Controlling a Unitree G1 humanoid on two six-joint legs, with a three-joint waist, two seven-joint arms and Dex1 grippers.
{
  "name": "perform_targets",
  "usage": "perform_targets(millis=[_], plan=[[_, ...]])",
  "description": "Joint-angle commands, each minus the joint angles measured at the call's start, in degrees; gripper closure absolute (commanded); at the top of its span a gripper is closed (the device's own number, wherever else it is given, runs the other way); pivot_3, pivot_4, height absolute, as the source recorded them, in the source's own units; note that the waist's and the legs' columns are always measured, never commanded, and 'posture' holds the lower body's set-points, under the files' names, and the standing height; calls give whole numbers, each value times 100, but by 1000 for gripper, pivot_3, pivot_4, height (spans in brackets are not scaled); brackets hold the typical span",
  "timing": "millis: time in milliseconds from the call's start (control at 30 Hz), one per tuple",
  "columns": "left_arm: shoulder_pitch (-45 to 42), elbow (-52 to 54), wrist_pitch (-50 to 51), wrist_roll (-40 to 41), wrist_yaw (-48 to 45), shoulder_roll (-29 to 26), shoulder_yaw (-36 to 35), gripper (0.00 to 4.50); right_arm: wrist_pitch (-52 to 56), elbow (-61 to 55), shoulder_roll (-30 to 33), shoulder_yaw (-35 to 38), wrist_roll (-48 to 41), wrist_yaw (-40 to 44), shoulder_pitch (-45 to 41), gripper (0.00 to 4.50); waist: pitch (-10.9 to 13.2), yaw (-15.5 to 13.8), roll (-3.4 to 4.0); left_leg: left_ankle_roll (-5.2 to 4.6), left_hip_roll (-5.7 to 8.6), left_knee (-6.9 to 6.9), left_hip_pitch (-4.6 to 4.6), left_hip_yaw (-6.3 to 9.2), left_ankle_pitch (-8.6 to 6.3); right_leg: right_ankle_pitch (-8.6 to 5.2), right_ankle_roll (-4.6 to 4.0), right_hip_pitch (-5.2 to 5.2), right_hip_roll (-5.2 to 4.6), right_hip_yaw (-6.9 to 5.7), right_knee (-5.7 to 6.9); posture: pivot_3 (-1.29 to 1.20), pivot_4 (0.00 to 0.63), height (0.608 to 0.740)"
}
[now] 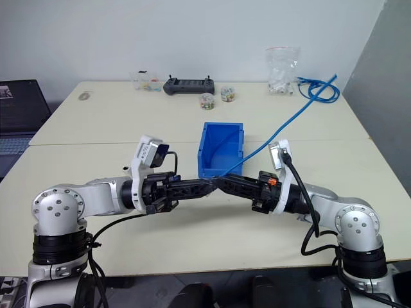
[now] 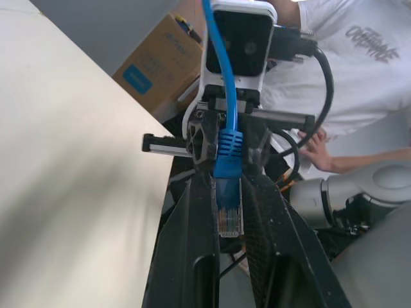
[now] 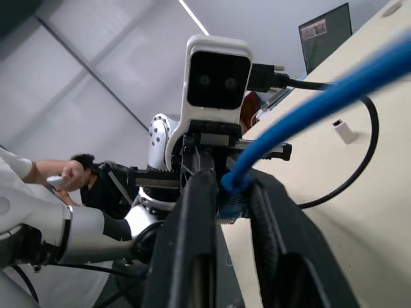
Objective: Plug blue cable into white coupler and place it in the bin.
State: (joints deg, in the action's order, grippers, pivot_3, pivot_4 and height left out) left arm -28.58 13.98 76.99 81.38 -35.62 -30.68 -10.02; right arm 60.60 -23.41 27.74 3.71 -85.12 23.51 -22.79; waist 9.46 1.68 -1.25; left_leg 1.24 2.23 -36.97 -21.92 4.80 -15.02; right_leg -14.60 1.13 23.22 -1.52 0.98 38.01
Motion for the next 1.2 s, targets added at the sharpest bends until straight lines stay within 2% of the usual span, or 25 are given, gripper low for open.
perform_targets(millis=[33, 100, 167, 267, 767, 800, 1000, 1200], plan=[[55, 39, -172, -204, -66, -117, 103, 4277, -63, -239, -11, 20, -512, -1, -91, 4347, 0, 1, 0, 0, 0, 0, -1, 0, 0, 0, 0, 0, 0, 0, -1, 0, 150, 740], [82, 38, -233, -227, -119, -155, 131, 4277, -133, -275, -44, -27, -391, -59, -89, 3700, 0, 3, 0, 0, 0, 0, 0, 0, 0, 0, 1, 0, 0, 0, -1, 0, 150, 740], [112, 46, -278, -249, -162, -180, 142, 4277, -175, -319, -62, -74, -273, -101, -97, 3417, 0, 4, 0, 0, -1, 1, 0, 0, 0, -1, 1, 0, 0, 0, -1, 0, 150, 740], [161, 67, -332, -285, -230, -225, 149, 4277, -185, -335, -68, -116, -212, -93, -107, 2754, 0, -2, 0, 0, 0, 1, -1, 0, 0, -1, 1, 0, 0, 0, -2, 0, 150, 740], [291, 165, -469, -385, -486, -387, 268, 4277, -179, -251, -95, -234, -270, -36, -102, 2721, 1, 0, 1, -1, -1, 2, -2, 0, 0, -2, 1, 1, 0, 0, -4, 0, 150, 740], [292, 165, -475, -393, -498, -388, 274, 4277, -171, -245, -96, -245, -269, -26, -104, 3089, 1, 0, 1, -1, -1, 2, -2, 1, 0, -2, 1, 1, 0, 0, -4, 0, 150, 740], [330, 186, -499, -410, -558, -422, 289, 4277, -149, -229, -93, -265, -278, 20, -117, 4312, 1, 0, 1, -1, -1, 2, -2, 0, 0, -2, 1, 1, 0, 0, -4, 0, 150, 740], [381, 227, -661, -606, -626, -464, 325, 4277, -125, -234, -68, -278, -288, 52, -130, 4393, 1, 0, 2, -1, -1, 2, -2, 1, 0, -2, 1, 1, 0, -1, -5, 0, 150, 740]])
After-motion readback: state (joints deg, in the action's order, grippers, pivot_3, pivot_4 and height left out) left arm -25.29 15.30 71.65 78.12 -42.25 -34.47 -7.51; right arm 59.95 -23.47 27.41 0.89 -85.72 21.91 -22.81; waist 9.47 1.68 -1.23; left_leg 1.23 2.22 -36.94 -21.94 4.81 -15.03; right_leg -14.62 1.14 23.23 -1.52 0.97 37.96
